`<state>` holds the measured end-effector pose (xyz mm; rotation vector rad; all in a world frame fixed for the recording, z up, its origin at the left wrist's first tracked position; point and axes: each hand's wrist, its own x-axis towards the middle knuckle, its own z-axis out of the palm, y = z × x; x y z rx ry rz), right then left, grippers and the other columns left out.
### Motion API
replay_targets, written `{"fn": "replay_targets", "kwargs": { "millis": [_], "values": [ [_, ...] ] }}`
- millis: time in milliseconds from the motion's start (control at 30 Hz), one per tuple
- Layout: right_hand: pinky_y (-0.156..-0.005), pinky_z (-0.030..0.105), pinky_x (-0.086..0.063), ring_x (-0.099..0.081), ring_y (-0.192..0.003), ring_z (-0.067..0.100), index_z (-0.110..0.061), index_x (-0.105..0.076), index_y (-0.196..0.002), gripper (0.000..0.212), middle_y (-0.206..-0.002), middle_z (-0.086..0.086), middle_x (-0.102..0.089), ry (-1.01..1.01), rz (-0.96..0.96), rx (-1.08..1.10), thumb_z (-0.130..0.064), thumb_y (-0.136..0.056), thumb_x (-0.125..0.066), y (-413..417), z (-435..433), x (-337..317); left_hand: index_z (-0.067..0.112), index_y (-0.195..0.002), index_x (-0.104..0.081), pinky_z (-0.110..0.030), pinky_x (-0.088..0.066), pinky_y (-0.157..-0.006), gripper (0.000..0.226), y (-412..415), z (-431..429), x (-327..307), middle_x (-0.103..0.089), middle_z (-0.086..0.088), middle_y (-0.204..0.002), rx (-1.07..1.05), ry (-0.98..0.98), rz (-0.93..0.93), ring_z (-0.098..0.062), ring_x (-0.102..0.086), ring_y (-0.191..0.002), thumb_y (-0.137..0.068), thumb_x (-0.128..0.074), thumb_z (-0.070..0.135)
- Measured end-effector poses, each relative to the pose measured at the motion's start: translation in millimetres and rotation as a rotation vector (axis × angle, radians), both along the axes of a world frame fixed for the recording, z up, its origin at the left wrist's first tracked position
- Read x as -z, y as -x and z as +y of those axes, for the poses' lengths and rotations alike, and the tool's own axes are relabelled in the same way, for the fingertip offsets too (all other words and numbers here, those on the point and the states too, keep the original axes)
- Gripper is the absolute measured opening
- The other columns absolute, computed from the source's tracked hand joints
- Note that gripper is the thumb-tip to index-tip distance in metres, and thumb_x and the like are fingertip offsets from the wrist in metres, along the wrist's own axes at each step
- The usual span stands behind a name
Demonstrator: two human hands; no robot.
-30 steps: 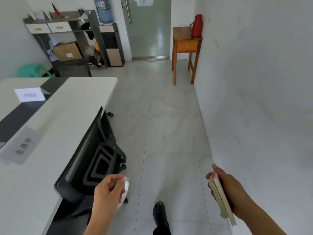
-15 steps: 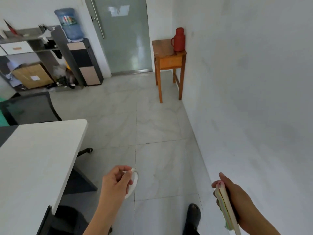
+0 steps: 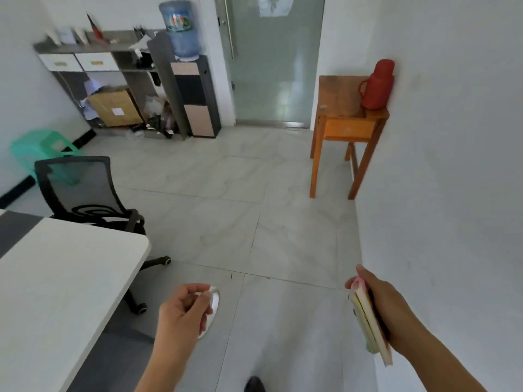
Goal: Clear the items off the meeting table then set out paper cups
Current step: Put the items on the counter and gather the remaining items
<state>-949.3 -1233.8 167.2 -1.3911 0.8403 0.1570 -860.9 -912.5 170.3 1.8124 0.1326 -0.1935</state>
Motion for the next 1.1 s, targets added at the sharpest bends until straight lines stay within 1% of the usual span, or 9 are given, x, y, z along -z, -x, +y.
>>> {"fn": "replay_targets", "kwargs": {
  "millis": [167,267,333,467,567,667,900,1033,1100],
  "values": [
    [-0.041,0.022,-0.042,-0.048,-0.041,0.016,-0.019,-0.071,-0.062,0.051,-0.047,0.001,-0.051,0.009,0.008,-0.067,-0.057,-0.088,-0.051,-122,-14,14,0.01,-0.084,-0.069,-0.024,-0.037,-0.04,0.009,-99,-1,30,-0.063,-0.006,-0.054,-0.122,-0.003,0.067,-0.014,-0.046,-0.039,-0.088,-0.063,0.005],
    [-0.038,0.021,-0.041,-0.047,-0.038,0.014,-0.018,-0.071,-0.061,0.051,-0.044,-0.002,-0.051,0.006,0.034,-0.057,-0.056,-0.089,-0.051,-189,-20,19,0.01,-0.085,-0.068,-0.026,-0.036,-0.045,0.009,-178,-12,36,-0.061,-0.004,-0.052,-0.122,0.018,0.082,-0.015,-0.044,-0.04,-0.088,-0.062,0.005],
    [-0.039,0.021,-0.041,-0.048,-0.04,0.015,-0.017,-0.071,-0.062,0.052,-0.046,-0.001,-0.052,0.006,0.05,-0.051,-0.057,-0.088,-0.052,-234,-25,16,0.009,-0.086,-0.067,-0.026,-0.034,-0.048,0.008,-236,-23,29,-0.06,-0.002,-0.051,-0.107,0.036,0.066,-0.016,-0.043,-0.04,-0.089,-0.061,0.004],
    [-0.04,0.019,-0.04,-0.047,-0.04,0.016,-0.013,-0.069,-0.064,0.053,-0.047,0.002,-0.052,0.024,0.027,-0.033,-0.057,-0.087,-0.052,-328,-40,3,0.008,-0.086,-0.066,-0.019,-0.035,-0.036,0.009,-352,-47,-3,-0.061,-0.002,-0.05,-0.032,0.024,-0.039,-0.011,-0.043,-0.036,-0.089,-0.06,0.002],
    [-0.051,0.029,-0.041,-0.048,-0.056,0.025,-0.016,-0.072,-0.065,0.052,-0.06,0.012,-0.055,0.012,0.008,-0.031,-0.058,-0.088,-0.052,-393,-51,0,0.01,-0.086,-0.065,-0.017,-0.035,-0.035,0.01,-421,-66,-14,-0.061,-0.002,-0.052,0.019,0.039,-0.048,-0.011,-0.043,-0.037,-0.09,-0.059,0.003],
    [-0.058,0.034,-0.039,-0.047,-0.06,0.027,-0.017,-0.074,-0.065,0.052,-0.064,0.014,-0.051,0.002,0.029,-0.044,-0.057,-0.088,-0.052,-463,-61,12,0.008,-0.087,-0.065,-0.019,-0.036,-0.037,0.011,-486,-77,-6,-0.061,-0.003,-0.053,0.024,0.047,-0.04,-0.013,-0.044,-0.039,-0.091,-0.057,0.002],
    [-0.052,0.031,-0.041,-0.048,-0.045,0.018,-0.02,-0.072,-0.059,0.052,-0.047,0.002,-0.049,0.045,0.07,-0.199,-0.057,-0.089,-0.051,-694,-89,36,0.006,-0.088,-0.065,-0.017,-0.035,-0.036,0.01,-650,-86,11,-0.061,-0.003,-0.052,-0.163,0.017,0.011,-0.013,-0.043,-0.037,-0.09,-0.058,0.0],
    [-0.06,0.037,-0.039,-0.045,-0.064,0.027,-0.018,-0.073,-0.065,0.047,-0.073,0.015,-0.049,-0.054,0.009,-0.296,-0.058,-0.084,-0.057,-836,-84,18,0.008,-0.088,-0.066,-0.016,-0.037,-0.037,0.011,-735,-77,-4,-0.061,-0.004,-0.053,-0.282,0.032,-0.042,-0.013,-0.045,-0.039,-0.09,-0.057,0.002],
    [-0.056,0.034,-0.036,-0.044,-0.061,0.025,-0.017,-0.073,-0.067,0.046,-0.075,0.016,-0.046,-0.069,0.002,-0.373,-0.057,-0.083,-0.058,-903,-72,8,0.01,-0.087,-0.066,-0.017,-0.037,-0.038,0.012,-766,-63,-4,-0.061,-0.004,-0.054,-0.383,0.041,-0.054,-0.013,-0.045,-0.039,-0.09,-0.057,0.002]
  ]
}}
